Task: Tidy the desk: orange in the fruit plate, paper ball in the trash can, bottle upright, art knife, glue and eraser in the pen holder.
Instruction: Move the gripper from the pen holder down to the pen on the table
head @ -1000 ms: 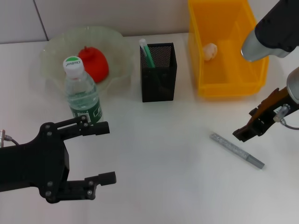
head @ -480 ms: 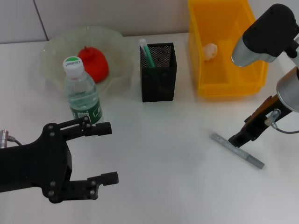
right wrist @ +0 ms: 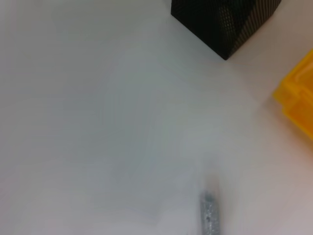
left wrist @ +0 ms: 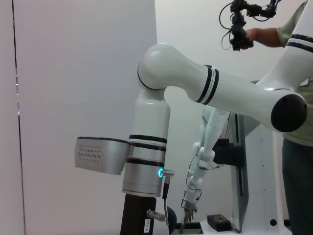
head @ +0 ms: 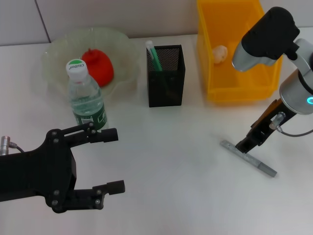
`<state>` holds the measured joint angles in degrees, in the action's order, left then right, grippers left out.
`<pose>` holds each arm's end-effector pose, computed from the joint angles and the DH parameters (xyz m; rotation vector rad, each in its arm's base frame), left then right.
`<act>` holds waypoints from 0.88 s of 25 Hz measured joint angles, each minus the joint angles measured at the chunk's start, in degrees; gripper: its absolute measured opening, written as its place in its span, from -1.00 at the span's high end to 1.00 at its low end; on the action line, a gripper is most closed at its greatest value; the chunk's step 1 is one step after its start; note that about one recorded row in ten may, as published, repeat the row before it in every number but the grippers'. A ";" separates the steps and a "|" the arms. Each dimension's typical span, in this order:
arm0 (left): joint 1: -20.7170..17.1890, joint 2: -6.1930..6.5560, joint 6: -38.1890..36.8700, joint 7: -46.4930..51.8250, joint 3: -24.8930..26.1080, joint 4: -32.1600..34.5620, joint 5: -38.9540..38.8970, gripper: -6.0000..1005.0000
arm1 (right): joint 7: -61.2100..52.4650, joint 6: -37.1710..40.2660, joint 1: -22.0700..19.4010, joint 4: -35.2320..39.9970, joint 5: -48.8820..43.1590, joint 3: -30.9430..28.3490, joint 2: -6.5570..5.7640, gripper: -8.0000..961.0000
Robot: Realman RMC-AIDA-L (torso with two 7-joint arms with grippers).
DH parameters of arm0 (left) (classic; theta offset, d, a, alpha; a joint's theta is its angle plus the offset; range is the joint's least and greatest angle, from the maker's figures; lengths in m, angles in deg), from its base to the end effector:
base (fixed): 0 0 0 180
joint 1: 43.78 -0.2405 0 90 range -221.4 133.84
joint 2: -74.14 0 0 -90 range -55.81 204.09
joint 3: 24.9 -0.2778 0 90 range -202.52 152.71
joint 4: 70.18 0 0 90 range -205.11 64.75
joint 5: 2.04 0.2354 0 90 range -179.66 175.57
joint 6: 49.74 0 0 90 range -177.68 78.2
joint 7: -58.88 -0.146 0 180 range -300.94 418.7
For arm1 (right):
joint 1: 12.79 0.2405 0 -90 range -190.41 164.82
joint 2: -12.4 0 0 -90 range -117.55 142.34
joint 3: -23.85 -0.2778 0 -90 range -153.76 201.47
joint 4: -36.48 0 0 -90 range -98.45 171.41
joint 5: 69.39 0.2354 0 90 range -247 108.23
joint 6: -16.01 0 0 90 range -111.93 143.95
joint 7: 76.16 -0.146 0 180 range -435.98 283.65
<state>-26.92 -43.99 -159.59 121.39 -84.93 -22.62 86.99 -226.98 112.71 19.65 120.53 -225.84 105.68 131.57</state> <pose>-0.2617 0.2765 0.0074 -2.8351 0.0434 -1.1602 0.1947 0.3721 0.0048 -2.4948 0.9367 -0.6892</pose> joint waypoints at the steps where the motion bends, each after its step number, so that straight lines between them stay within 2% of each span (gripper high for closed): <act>1: 0.01 0.00 0.00 0.00 0.00 -0.06 0.00 -0.60 | 0.15 -0.38 0.60 -0.73 -0.64 0.00 0.00 -0.41; 9: 0.02 0.00 -0.01 -0.09 0.00 -0.45 0.00 -0.60 | 0.21 -0.79 2.29 -3.74 -1.21 0.00 0.08 -0.40; 22: -0.14 -0.07 -0.01 -0.29 -0.03 -0.54 -0.01 -0.60 | 0.26 -3.14 2.53 -7.24 -1.27 0.00 0.02 -0.38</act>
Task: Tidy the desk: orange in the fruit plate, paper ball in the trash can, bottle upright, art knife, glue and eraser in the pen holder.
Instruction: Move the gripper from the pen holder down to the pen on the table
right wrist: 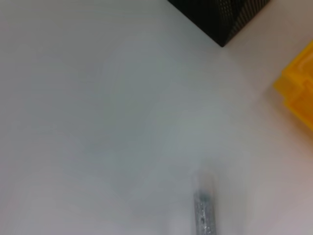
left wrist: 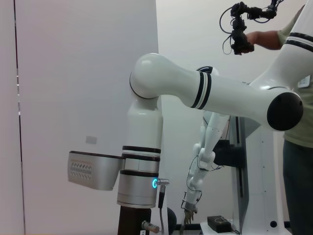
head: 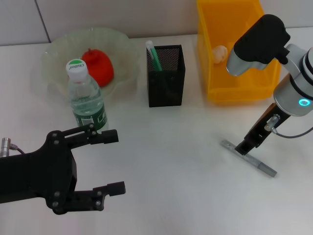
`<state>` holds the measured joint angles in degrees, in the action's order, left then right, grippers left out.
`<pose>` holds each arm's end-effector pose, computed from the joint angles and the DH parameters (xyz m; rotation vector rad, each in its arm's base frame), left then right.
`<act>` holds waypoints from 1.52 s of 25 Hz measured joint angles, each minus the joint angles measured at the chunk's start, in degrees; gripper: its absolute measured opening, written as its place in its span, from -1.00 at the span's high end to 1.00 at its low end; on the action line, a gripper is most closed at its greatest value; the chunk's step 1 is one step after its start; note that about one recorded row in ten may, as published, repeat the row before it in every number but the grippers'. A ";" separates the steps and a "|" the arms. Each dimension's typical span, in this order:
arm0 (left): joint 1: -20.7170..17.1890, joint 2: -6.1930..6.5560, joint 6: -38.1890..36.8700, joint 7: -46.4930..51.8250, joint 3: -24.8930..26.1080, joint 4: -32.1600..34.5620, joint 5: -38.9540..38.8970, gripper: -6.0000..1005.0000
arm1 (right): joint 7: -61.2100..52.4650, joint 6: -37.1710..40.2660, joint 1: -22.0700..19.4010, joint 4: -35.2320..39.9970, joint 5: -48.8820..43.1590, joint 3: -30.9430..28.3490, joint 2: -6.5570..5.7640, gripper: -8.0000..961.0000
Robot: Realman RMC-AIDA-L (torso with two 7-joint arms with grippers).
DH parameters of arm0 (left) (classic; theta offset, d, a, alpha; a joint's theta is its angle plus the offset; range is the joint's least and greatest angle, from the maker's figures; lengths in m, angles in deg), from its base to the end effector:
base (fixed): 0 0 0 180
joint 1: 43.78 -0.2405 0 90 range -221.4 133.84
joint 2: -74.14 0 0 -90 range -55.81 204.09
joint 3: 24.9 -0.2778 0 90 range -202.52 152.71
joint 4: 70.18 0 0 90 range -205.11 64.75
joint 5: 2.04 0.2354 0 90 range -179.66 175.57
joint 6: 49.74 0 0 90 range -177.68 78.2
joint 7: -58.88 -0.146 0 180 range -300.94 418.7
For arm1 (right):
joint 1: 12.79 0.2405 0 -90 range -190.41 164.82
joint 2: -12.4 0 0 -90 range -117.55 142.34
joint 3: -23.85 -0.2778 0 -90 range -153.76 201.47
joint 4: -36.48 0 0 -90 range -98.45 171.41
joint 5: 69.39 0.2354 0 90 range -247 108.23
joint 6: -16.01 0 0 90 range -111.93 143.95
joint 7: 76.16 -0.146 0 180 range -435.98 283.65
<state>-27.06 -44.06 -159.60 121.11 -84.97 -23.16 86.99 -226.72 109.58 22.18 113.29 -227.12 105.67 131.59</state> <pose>-0.2632 0.2750 0.0058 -2.8332 0.0334 -1.1659 0.2065 0.3830 -0.0084 -2.4831 0.9647 -0.7376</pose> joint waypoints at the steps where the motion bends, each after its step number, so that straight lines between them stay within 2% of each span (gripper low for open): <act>1: 0.00 -0.01 0.00 0.00 -0.04 0.00 0.00 -0.60 | 0.00 -0.21 0.02 -0.05 -0.01 0.00 -0.01 -0.37; 4: 0.03 -0.02 -0.01 -0.01 -0.05 0.00 0.00 -0.60 | 0.01 -1.42 0.12 -0.78 -0.09 0.00 -0.01 -0.37; 9: 0.05 -0.02 -0.10 -0.01 -0.02 0.00 0.00 -0.60 | 0.01 -2.16 1.15 -2.95 -0.09 0.00 0.02 -0.04; 19: 0.16 -0.02 -0.03 -0.01 0.15 0.00 0.00 -0.60 | 0.05 -4.06 3.19 -7.21 0.21 0.00 0.14 0.07; 29: 0.08 -0.02 0.09 -0.49 0.34 -0.08 0.00 -0.60 | 0.09 -5.01 5.08 -10.64 0.48 0.71 0.27 0.09; 38: -0.17 -0.02 -0.10 -0.53 0.48 -0.09 0.00 -0.60 | -0.02 -5.07 5.11 -10.71 0.59 1.39 0.34 0.10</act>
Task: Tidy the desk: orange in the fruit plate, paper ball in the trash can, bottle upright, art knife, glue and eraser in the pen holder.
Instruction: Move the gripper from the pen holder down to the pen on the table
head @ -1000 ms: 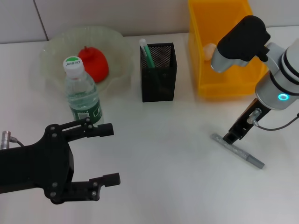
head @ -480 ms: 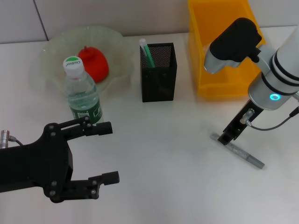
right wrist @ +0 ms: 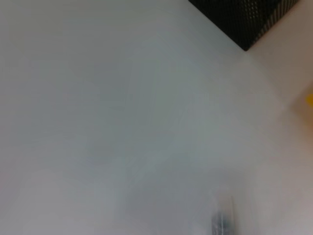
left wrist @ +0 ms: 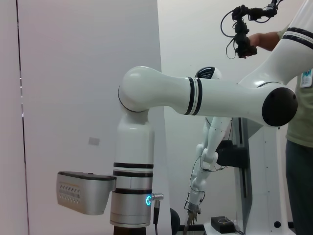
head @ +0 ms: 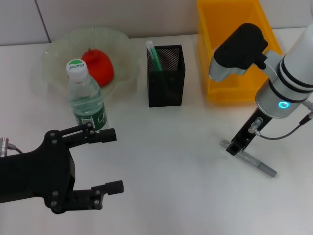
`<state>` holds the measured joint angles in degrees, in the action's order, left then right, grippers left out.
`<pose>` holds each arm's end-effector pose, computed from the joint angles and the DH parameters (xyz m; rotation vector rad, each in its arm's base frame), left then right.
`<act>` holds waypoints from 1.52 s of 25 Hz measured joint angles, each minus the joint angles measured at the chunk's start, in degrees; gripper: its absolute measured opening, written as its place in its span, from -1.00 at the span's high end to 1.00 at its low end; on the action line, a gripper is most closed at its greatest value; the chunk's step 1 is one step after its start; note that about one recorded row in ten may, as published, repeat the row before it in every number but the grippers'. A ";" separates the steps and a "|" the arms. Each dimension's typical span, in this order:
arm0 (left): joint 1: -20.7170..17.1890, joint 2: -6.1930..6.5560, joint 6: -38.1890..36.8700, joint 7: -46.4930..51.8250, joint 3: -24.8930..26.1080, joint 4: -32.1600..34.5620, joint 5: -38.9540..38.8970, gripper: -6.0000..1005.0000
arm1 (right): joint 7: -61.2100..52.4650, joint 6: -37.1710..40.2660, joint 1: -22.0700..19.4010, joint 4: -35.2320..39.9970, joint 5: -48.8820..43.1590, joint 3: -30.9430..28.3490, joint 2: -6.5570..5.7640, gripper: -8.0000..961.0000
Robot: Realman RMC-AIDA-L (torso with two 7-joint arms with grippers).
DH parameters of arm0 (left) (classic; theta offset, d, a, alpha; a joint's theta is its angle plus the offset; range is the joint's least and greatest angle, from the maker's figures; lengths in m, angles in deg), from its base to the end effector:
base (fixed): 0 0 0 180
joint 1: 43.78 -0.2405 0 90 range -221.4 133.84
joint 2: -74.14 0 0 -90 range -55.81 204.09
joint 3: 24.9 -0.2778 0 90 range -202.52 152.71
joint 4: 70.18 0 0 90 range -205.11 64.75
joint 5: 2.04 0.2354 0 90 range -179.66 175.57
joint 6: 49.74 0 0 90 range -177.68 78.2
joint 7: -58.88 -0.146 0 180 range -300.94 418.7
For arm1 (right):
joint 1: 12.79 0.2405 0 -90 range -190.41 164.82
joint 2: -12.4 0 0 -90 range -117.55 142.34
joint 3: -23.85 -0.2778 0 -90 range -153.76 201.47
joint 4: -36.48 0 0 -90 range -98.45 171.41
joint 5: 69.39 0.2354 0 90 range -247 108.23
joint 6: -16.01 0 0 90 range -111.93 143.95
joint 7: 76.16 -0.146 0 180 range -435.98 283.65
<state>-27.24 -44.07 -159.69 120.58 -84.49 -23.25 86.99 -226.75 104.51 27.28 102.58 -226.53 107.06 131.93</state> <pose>-0.2647 0.2745 0.0070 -2.8211 0.0389 -1.1658 0.2082 0.3970 -0.0369 -2.5118 0.9652 -0.7815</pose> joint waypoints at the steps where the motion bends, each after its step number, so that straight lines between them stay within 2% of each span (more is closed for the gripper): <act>1: -0.02 0.00 -0.01 0.00 0.00 0.00 0.00 -0.60 | -0.06 0.00 -0.01 -0.01 0.00 0.02 0.00 0.10; 21: 0.01 0.00 -0.26 0.00 -0.33 0.00 -0.13 -0.60 | -0.16 -0.67 -0.41 -1.59 0.00 0.02 0.00 0.13; 26: -0.01 0.00 -0.26 0.00 -0.38 0.00 -0.22 -0.60 | -0.26 -0.70 -0.44 -1.59 0.00 0.00 0.00 0.33; 38: -0.02 0.00 -0.35 0.00 -0.54 0.00 -0.35 -0.60 | -0.50 -0.80 -0.53 -1.93 0.00 0.02 0.00 0.55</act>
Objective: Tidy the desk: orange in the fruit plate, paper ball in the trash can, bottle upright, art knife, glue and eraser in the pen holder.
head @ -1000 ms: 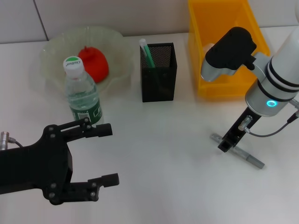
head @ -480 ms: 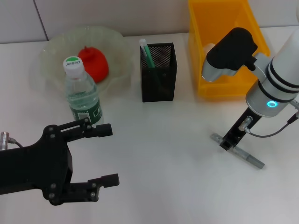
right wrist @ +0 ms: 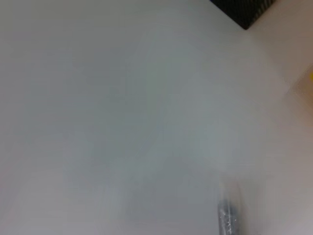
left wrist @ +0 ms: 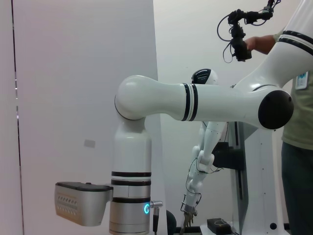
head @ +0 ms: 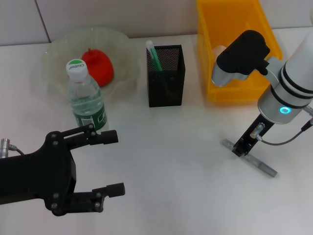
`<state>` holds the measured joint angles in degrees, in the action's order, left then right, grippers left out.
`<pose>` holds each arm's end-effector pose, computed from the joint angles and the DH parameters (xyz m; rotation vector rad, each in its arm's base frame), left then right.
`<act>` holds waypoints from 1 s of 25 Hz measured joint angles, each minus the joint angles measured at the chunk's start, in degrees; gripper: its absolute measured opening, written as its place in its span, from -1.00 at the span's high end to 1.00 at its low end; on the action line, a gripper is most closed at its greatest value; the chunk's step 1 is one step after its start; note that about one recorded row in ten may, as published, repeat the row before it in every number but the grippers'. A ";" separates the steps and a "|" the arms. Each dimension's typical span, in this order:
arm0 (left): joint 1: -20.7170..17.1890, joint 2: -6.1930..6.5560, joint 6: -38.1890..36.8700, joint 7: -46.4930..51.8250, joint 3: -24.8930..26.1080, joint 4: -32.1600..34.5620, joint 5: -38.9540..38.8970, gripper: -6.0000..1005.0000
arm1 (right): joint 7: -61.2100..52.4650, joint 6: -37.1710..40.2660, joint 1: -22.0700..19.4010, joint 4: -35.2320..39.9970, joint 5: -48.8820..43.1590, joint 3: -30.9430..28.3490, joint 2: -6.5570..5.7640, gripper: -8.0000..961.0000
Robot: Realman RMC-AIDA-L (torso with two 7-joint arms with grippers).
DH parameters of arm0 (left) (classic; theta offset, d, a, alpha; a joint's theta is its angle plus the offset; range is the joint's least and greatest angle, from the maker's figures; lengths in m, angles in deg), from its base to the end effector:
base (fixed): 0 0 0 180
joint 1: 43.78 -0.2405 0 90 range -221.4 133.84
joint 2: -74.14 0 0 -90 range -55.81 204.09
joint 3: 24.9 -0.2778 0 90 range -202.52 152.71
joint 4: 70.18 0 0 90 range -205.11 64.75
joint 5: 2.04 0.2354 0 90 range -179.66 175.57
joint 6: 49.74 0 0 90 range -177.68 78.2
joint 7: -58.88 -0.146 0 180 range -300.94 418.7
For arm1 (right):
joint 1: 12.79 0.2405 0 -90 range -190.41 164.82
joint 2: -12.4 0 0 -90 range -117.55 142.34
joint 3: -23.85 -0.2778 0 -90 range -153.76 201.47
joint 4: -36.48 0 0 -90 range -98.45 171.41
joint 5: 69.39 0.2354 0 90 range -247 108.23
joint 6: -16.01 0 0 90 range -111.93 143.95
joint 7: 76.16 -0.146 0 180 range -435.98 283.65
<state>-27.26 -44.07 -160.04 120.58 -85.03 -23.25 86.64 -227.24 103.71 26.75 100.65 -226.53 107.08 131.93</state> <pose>-0.2633 0.2732 0.0062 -2.8277 0.0454 -1.1777 0.2193 0.3939 -0.0406 -2.4987 1.0126 -0.7958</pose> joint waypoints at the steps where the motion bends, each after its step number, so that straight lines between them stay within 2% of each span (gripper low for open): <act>1: 0.00 0.00 0.00 0.00 0.00 0.00 0.00 -0.60 | 0.08 0.00 0.00 0.00 0.09 0.01 0.00 0.58; 7: 0.00 0.00 0.00 0.00 0.02 0.00 -0.09 -0.60 | 0.40 0.10 -0.20 0.57 1.18 0.01 0.00 0.73; 13: -0.17 0.00 0.01 0.00 0.08 0.03 -0.09 -0.60 | 0.43 0.86 -0.96 3.60 2.29 0.08 0.00 0.74; 19: -0.26 0.00 0.01 0.00 0.23 0.10 -0.05 -0.60 | 0.23 1.50 -3.85 10.66 3.32 0.09 0.00 0.74; 22: -0.28 0.00 0.01 0.00 0.26 0.10 -0.02 -0.60 | 0.20 1.62 -6.21 15.97 4.36 0.10 -0.01 0.74; 23: -0.28 0.00 0.01 0.00 0.26 0.10 -0.01 -0.60 | 0.20 1.62 -7.86 19.75 4.66 0.15 0.00 0.74; 25: -0.26 0.00 0.00 0.00 0.24 0.09 -0.01 -0.60 | 0.21 1.63 -8.87 21.82 5.16 0.17 0.00 0.74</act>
<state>-27.52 -44.07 -160.04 120.58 -84.79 -23.16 86.63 -227.03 105.34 17.88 122.46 -221.37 107.25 131.92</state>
